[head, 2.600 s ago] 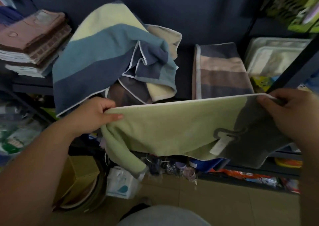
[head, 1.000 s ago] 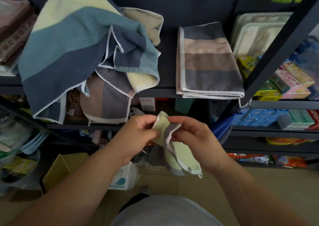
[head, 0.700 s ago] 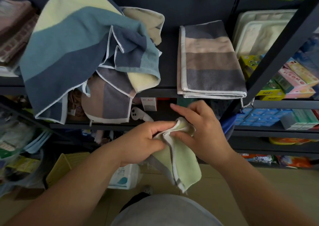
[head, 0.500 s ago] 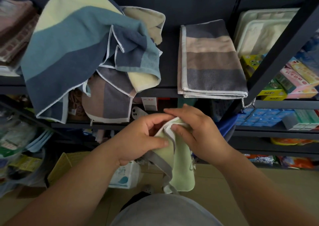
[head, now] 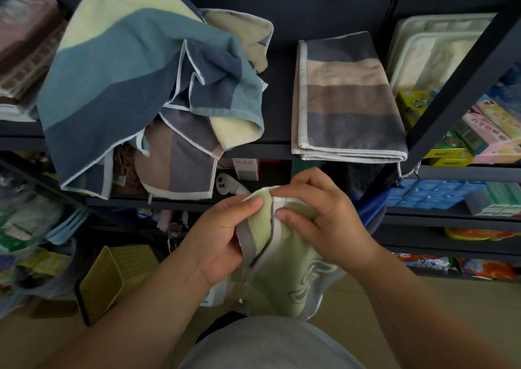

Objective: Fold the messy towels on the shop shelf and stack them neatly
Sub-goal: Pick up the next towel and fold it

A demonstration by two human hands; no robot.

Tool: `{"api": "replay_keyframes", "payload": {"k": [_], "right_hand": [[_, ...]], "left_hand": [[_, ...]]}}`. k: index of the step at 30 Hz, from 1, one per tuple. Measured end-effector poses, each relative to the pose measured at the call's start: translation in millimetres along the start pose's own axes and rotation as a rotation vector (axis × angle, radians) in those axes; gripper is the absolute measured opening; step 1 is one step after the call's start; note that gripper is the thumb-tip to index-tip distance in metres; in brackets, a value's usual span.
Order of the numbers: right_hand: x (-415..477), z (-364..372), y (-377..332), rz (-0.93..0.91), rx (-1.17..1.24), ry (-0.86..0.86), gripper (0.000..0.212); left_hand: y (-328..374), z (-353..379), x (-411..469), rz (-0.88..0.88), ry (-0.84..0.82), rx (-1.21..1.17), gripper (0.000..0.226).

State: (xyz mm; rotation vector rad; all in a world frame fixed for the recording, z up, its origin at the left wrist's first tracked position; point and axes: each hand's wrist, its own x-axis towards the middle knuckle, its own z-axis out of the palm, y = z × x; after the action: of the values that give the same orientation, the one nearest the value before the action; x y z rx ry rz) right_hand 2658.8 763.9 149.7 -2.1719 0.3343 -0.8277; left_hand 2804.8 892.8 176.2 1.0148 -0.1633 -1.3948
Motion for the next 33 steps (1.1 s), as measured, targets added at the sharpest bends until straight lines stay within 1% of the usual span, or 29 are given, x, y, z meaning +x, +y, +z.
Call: {"api": "replay_keyframes", "payload": {"k": [1, 4, 6, 7, 8, 10, 11, 12, 13, 14, 16, 17, 19, 21, 23, 25, 27, 29, 31, 33], "right_hand": [[0.8, 0.2, -0.2, 0.015, 0.016, 0.012, 0.028], [3.8, -0.2, 0.0, 0.07, 0.006, 0.099, 0.014], [4.0, -0.2, 1.9, 0.111, 0.005, 0.13, 0.013], [3.5, 0.1, 2.7, 0.122, 0.024, 0.134, 0.013], [2.7, 0.6, 3.0, 0.13, 0.052, 0.135, 0.013], [1.3, 1.5, 2.4, 0.159, 0.105, 0.134, 0.013], [0.9, 1.4, 1.7, 0.179, 0.128, 0.128, 0.013], [0.5, 1.2, 0.8, 0.199, 0.149, 0.115, 0.012], [0.4, 0.9, 0.3, 0.216, 0.165, 0.099, 0.01], [0.3, 0.1, -0.3, 0.231, 0.178, 0.08, 0.007], [0.7, -2.7, -0.1, 0.274, 0.198, 0.041, 0.002], [1.1, -4.4, 0.4, 0.296, 0.204, 0.019, 0.005], [1.8, -6.9, 1.6, 0.301, 0.181, -0.05, 0.008], [0.5, -7.8, 2.9, 0.223, 0.047, -0.11, 0.01], [-1.2, -7.7, 0.0, 0.117, -0.052, -0.144, 0.018], [0.7, -8.4, -11.5, 0.042, -0.008, -0.164, 0.017], [4.9, -9.4, -23.8, 0.007, 0.108, -0.174, 0.012], [9.7, -10.2, -30.1, 0.024, 0.193, -0.163, 0.009], [12.4, -11.3, -32.8, 0.06, 0.202, -0.103, 0.008], [13.0, -12.2, -33.8, 0.087, 0.187, -0.047, 0.012]], "left_hand": [[0.8, 0.5, 0.3, 0.009, -0.012, -0.011, 0.053], [2.8, 4.2, -2.4, 0.037, -0.082, -0.073, 0.045], [2.0, 6.4, -4.0, 0.043, -0.129, -0.074, 0.043], [1.2, 6.6, -3.7, 0.048, -0.138, -0.066, 0.047], [0.5, 6.7, -2.9, 0.058, -0.134, -0.067, 0.055], [-2.6, 4.0, -0.9, 0.058, -0.104, -0.126, 0.081], [-4.1, 2.2, 0.0, 0.056, -0.086, -0.161, 0.092], [-4.5, 1.6, 0.2, 0.054, -0.074, -0.182, 0.096], [-4.2, 0.0, 0.6, 0.058, -0.074, -0.188, 0.093], [-2.4, 0.6, 0.2, 0.069, -0.087, -0.183, 0.079], [1.6, 1.7, 0.3, 0.118, -0.08, -0.139, 0.033], [3.6, 2.3, 0.5, 0.145, -0.049, -0.12, 0.023], [7.1, 2.0, 1.9, 0.191, 0.057, -0.068, 0.027], [10.6, -0.4, 3.0, 0.241, 0.133, 0.029, 0.026], [14.2, -6.0, 3.5, 0.282, 0.192, 0.134, 0.024], [16.9, -8.2, 0.8, 0.314, 0.23, 0.27, 0.023], [17.4, -5.1, -3.9, 0.339, 0.211, 0.437, 0.023], [16.2, 3.0, -10.5, 0.344, 0.155, 0.539, 0.023], [15.0, 8.5, -15.1, 0.34, 0.116, 0.56, 0.023], [15.2, 11.6, -18.6, 0.339, 0.11, 0.555, 0.023]]}}
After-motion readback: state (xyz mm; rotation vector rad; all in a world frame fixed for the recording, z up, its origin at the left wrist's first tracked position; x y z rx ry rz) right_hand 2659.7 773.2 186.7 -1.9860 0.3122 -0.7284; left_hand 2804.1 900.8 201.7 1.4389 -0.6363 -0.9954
